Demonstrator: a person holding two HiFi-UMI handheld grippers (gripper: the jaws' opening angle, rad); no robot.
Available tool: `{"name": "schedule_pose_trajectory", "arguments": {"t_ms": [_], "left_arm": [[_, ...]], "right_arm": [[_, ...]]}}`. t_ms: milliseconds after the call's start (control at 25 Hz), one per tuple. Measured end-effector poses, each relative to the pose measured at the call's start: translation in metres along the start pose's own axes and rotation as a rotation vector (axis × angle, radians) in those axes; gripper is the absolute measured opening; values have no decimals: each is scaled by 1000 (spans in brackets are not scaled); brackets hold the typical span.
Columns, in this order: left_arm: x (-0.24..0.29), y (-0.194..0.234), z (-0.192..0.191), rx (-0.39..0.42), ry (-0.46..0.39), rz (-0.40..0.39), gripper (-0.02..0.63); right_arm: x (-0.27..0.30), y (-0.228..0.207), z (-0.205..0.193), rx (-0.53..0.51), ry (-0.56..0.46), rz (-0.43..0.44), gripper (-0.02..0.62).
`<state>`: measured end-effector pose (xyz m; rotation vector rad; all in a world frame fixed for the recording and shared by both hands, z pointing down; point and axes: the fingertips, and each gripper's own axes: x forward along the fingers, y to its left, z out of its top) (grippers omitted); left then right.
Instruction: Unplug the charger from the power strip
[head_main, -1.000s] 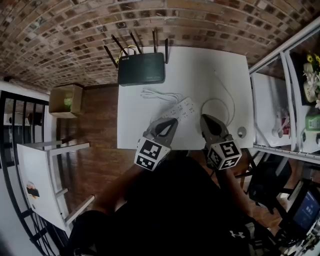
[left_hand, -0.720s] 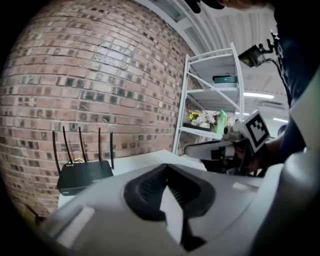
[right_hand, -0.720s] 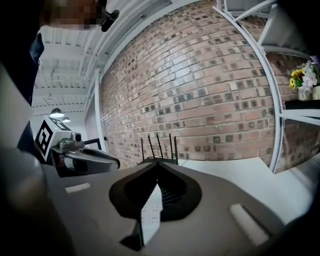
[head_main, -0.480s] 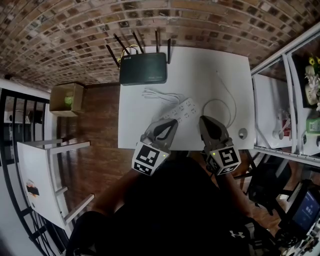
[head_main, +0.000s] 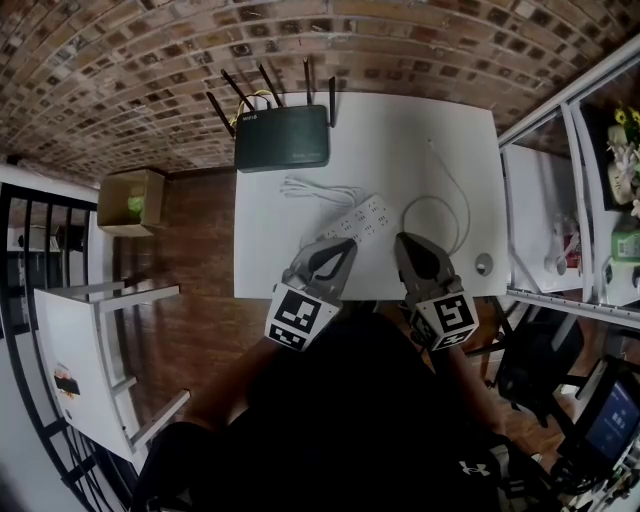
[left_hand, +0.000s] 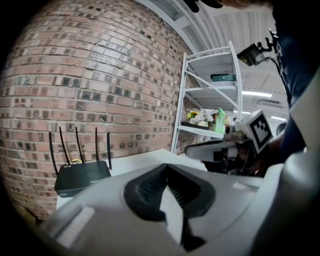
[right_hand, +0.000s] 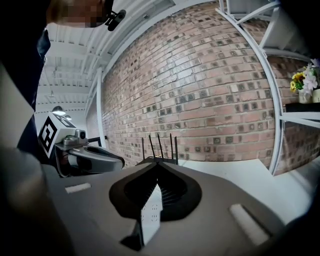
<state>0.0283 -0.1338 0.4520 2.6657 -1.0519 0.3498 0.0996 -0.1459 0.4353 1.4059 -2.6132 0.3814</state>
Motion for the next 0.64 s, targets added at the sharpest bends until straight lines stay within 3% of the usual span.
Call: {"name": "schedule_pose_trajectory", "arguments": {"t_ms": [640], "left_arm": [[1, 2, 1, 7, -4, 1, 5]], "right_arm": [[0, 1, -1, 1, 8, 1, 11]]}}
